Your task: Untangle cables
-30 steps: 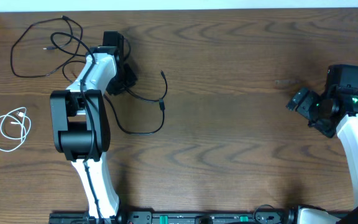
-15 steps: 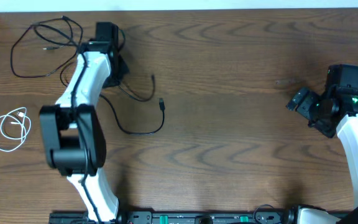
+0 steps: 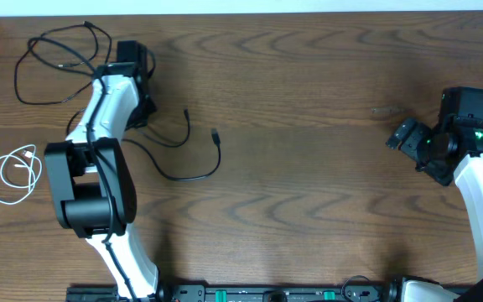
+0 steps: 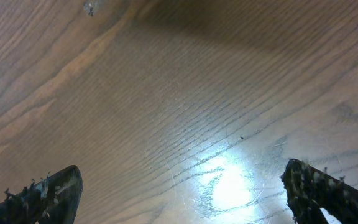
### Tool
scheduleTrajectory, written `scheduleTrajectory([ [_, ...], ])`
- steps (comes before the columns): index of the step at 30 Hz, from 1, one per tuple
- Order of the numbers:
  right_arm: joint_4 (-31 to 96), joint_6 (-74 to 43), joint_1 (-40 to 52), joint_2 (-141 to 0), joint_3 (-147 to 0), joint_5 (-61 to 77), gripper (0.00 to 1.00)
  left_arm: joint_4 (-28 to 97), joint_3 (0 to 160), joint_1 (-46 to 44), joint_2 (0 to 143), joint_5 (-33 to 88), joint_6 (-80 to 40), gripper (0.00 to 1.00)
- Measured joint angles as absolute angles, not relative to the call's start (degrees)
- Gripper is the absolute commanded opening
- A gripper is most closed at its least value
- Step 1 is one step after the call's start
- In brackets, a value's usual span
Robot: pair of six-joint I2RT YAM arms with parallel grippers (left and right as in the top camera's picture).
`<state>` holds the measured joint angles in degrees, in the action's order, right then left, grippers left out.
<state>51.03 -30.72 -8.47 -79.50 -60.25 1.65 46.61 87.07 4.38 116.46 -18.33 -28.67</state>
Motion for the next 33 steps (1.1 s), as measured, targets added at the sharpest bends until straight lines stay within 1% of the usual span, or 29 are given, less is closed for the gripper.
scheduleTrajectory([
  [2,51.03,-30.72,-8.47,-79.50,-60.25,1.65,0.99,46.96,86.98,6.04,116.60,-18.24,-28.58,0.28],
  [3,51.00,-30.72,-8.47,-79.50,-60.25,1.65,0.99,47.05,86.98,6.68,116.60,-18.11,-28.75,0.34],
  [4,51.03,-30.72,-8.47,-79.50,-60.25,1.65,0.99,47.22,86.98,7.38,116.60,-17.78,-28.86,0.43],
  [5,51.03,-30.72,-8.47,-79.50,-60.25,1.65,0.99,47.57,86.98,8.01,116.60,-17.12,-28.97,0.46],
  [14,51.03,-30.72,-8.47,-79.50,-60.25,1.65,0.99,49.67,86.54,9.10,116.60,-10.39,-30.72,0.47],
  [15,51.03,-30.72,-8.47,-79.50,-60.25,1.65,0.99,49.93,86.52,9.10,116.60,-10.17,-31.24,0.51],
  [16,51.00,-30.72,-8.47,-79.50,-60.25,1.65,0.99,50.17,86.48,9.10,116.60,-9.98,-31.57,0.58],
  [17,51.03,-30.72,-8.47,-79.50,-60.25,1.65,0.99,50.50,86.48,9.15,116.60,-9.67,-32.03,0.63],
  [19,51.00,-30.72,-8.47,-79.50,-60.25,1.65,0.99,50.94,86.35,9.21,116.60,-9.32,-32.67,0.70],
  [21,51.03,-30.72,-8.47,-79.50,-60.25,1.65,0.99,51.03,85.78,9.26,116.60,-9.23,-33.15,0.82],
  [22,51.03,-30.72,-8.47,-79.50,-60.25,1.65,0.99,51.00,85.43,9.28,116.60,-9.15,-33.34,0.87],
  [24,51.00,-30.72,-8.47,-79.50,-60.25,1.67,0.99,50.72,84.42,9.28,116.60,-9.02,-33.87,0.89],
  [28,51.03,-30.72,-8.47,-79.50,-60.25,1.67,0.99,48.73,82.02,9.28,116.60,-8.91,-35.20,0.88],
  [29,51.00,-30.72,-8.47,-79.50,-60.25,1.65,1.00,48.01,81.38,9.28,116.60,-8.91,-35.77,0.87],
  [30,51.03,-30.72,-8.47,-79.50,-60.25,1.65,0.99,47.44,80.82,9.30,116.60,-8.88,-36.25,0.81],
  [31,51.03,-30.72,-8.47,-79.50,-60.25,1.65,0.99,47.00,80.18,9.28,116.60,-8.91,-36.64,0.79],
  [33,51.03,-30.72,-8.47,-79.50,-60.25,1.65,0.99,45.65,78.67,9.30,116.60,-8.86,-37.47,0.77],
])
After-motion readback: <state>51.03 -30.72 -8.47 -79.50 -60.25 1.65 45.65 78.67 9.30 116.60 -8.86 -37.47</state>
